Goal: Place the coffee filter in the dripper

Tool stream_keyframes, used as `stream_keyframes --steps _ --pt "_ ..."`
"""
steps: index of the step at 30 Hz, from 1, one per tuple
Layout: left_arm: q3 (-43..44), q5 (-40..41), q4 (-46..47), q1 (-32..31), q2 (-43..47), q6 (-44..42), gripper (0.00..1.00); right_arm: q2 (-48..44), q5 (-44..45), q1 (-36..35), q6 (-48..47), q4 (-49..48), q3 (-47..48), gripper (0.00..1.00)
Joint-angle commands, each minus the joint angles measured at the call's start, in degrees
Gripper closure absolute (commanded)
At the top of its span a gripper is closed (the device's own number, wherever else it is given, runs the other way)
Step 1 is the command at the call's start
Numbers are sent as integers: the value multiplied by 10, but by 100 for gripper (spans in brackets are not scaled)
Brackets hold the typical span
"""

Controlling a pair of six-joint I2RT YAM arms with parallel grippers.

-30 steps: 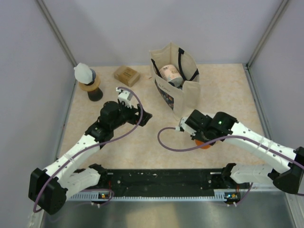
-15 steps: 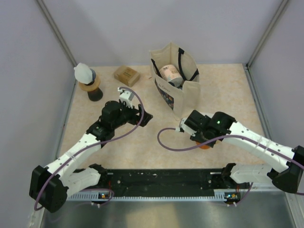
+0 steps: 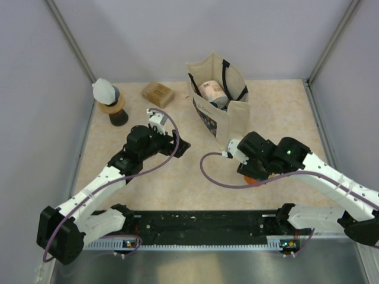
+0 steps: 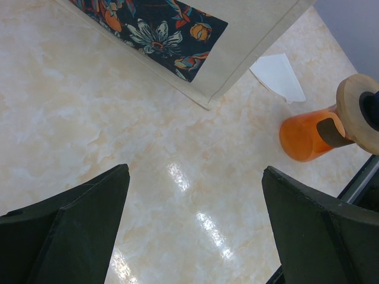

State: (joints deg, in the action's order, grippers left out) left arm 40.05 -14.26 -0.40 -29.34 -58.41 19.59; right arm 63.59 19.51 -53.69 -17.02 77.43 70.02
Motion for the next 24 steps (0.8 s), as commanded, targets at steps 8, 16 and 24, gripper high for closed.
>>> stream_keyframes --steps 8,16,24 --pt "6 -11 27 3 2 -3 1 -130 -44 3 -38 -125 57 1" --pt "5 -21 31 4 2 8 1 -125 246 3 148 -363 72 1" --pt "-2 -14 30 6 17 13 1 -44 95 240 273 -424 134 1"
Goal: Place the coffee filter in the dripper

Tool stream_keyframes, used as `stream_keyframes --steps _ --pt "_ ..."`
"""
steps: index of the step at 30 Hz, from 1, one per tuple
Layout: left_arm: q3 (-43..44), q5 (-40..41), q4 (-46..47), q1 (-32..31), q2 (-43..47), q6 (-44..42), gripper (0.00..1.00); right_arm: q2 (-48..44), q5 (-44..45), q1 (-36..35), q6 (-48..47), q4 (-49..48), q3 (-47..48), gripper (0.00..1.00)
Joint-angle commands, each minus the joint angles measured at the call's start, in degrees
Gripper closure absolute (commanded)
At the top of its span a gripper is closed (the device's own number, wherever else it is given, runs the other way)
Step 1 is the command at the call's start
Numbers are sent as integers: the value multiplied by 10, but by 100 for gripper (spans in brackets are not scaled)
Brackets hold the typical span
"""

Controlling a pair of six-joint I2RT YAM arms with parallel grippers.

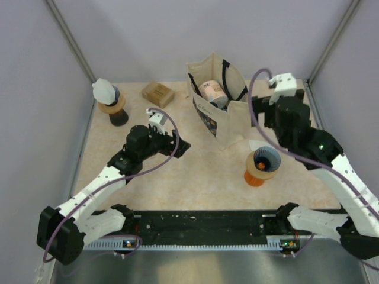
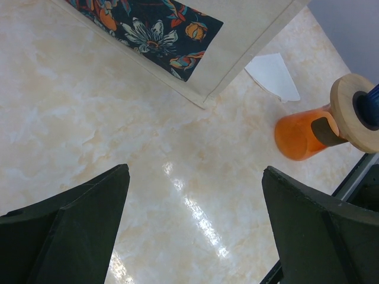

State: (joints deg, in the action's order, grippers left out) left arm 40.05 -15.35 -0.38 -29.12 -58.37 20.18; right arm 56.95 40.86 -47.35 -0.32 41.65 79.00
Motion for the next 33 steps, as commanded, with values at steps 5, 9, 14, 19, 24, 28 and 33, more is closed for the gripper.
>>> stream_keyframes --steps 5,9,14,19,24,28,33 --pt "-6 0 28 5 27 9 1 75 -250 406 192 -89 -8 1" --pt "-7 9 24 6 33 7 1 64 -304 471 229 -119 -122 4" --pt "-7 9 27 6 28 8 1 75 -356 553 242 -140 -238 14" --pt "-3 11 22 6 23 9 1 108 -350 554 241 -159 -289 20" --pt "-7 11 21 7 32 9 1 155 -394 554 256 -212 -326 26" --pt "-12 8 24 7 45 9 1 202 -423 554 266 -234 -325 41" --pt "-13 10 25 8 47 9 1 251 -434 554 273 -235 -314 49"
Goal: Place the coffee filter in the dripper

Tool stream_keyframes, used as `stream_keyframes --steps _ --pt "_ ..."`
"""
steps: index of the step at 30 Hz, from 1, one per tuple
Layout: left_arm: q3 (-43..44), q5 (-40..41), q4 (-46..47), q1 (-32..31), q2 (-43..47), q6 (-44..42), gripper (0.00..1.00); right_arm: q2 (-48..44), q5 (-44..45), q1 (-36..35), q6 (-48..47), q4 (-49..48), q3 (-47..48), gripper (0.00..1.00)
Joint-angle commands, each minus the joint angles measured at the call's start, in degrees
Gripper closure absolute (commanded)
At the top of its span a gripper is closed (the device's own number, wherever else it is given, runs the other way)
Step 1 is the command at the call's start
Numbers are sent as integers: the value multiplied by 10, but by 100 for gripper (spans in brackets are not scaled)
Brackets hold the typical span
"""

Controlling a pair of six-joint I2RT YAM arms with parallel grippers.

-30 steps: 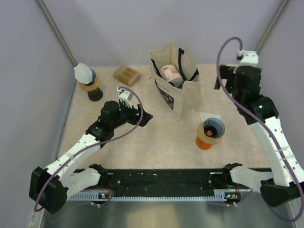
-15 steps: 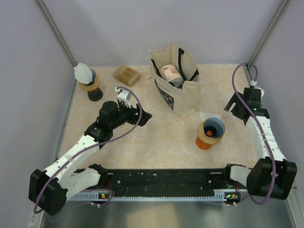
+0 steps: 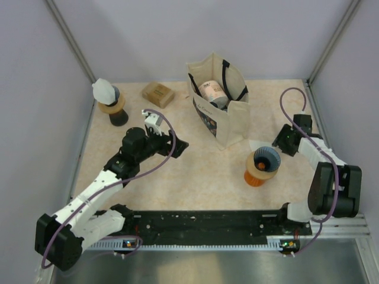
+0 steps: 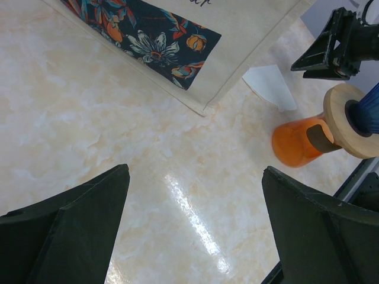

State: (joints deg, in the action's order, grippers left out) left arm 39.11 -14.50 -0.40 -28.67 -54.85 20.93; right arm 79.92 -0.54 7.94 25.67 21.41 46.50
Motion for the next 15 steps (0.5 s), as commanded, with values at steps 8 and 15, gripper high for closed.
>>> stream_keyframes --steps 8,15 --pt "-2 4 23 4 10 0 1 55 -24 1 -3 -27 18 51" --pt "-2 1 25 5 8 -1 1 87 -54 -1 -19 -8 28 58"
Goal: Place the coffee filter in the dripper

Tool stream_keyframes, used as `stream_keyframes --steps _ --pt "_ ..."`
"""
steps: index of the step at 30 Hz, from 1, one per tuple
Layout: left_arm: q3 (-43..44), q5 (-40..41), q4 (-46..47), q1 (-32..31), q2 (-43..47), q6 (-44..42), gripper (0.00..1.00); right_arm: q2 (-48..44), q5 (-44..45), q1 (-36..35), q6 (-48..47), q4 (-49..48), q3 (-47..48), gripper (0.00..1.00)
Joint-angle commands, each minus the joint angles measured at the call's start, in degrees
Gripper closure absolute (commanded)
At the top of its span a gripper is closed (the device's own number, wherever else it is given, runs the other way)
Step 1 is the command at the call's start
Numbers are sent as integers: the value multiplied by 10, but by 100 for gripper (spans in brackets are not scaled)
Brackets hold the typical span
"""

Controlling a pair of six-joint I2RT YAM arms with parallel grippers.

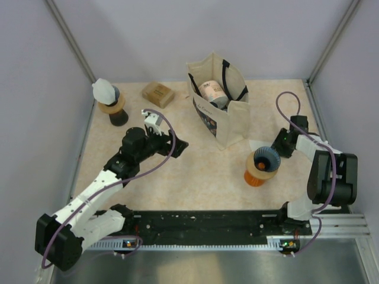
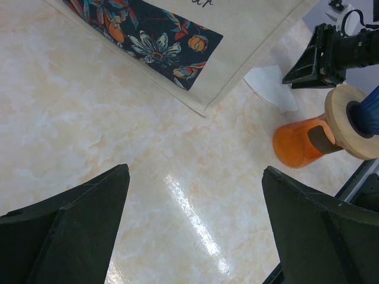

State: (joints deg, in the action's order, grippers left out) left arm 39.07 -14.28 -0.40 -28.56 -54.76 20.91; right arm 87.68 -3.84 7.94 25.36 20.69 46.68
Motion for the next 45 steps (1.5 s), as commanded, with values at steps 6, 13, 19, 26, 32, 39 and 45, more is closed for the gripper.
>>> stream_keyframes --steps 6,13,19,26,32,39,45 --pt "0 0 23 3 3 -1 1 28 8 -17 -28 18 46 59" --pt "0 3 21 4 8 -2 1 59 84 -51 -40 58 83 60" --pt "-1 7 18 7 7 -3 1 81 94 -57 -38 62 83 67" --pt "0 8 18 8 10 -3 1 75 78 -57 -36 37 69 79" --pt "0 9 16 8 5 -1 1 53 52 -57 -19 14 61 87" --pt "1 11 15 10 5 -1 1 28 78 -57 -13 -7 51 100" --pt "1 11 15 10 7 2 1 -68 89 -57 -40 -30 32 100"
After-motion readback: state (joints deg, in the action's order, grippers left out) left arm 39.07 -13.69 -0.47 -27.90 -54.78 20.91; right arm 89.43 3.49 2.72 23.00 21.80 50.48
